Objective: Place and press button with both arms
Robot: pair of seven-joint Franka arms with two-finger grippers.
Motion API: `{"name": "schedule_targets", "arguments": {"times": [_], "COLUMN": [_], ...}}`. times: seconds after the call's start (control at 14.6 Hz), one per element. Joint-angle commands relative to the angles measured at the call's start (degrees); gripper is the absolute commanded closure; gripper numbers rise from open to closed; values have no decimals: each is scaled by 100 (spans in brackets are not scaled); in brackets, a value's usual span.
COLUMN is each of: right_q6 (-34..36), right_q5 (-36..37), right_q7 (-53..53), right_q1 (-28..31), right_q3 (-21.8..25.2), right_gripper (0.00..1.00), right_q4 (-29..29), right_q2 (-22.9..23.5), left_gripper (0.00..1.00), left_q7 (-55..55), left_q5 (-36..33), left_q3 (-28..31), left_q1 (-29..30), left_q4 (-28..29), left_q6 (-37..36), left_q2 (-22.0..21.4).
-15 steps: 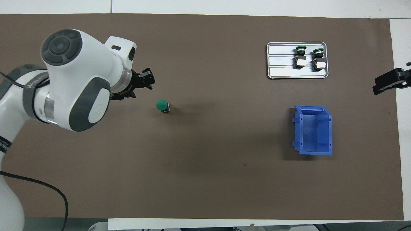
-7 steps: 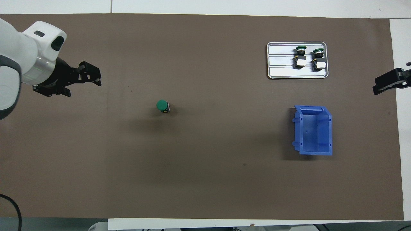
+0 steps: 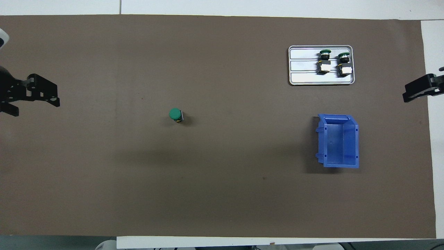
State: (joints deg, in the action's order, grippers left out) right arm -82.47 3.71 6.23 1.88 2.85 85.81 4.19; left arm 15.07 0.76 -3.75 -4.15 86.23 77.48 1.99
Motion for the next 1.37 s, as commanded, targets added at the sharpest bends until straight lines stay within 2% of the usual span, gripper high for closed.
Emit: {"name": "schedule_targets", "arguments": {"times": [0.0,0.27,0.82,0.96,1.3], "right_q6": [11,11,11,11,11], "right_q5": [-90,-90,-90,-90,-90], "right_q7": [63,63,63,63,63], "right_q1": [58,58,58,49,58], "right_q3": [-30,-30,-30,-30,-30], "right_gripper": [0,0,0,0,0], "right_q4": [138,138,138,138,138], "right_q2": [-120,-120,-120,-120,-120], "left_gripper": [0,0,0,0,0], "left_q7": [-389,-610,-637,-654,-802], "left_q5": [-94,-102,-120,-347,-428], "left_q3": [67,120,129,129,-336], "left_q1": [28,195,169,213,905], "left_q4": [-379,69,298,254,228], "left_q6": [-339,-277,-189,-163,-154], "left_q2": [83,-181,-296,-304,-410]}}
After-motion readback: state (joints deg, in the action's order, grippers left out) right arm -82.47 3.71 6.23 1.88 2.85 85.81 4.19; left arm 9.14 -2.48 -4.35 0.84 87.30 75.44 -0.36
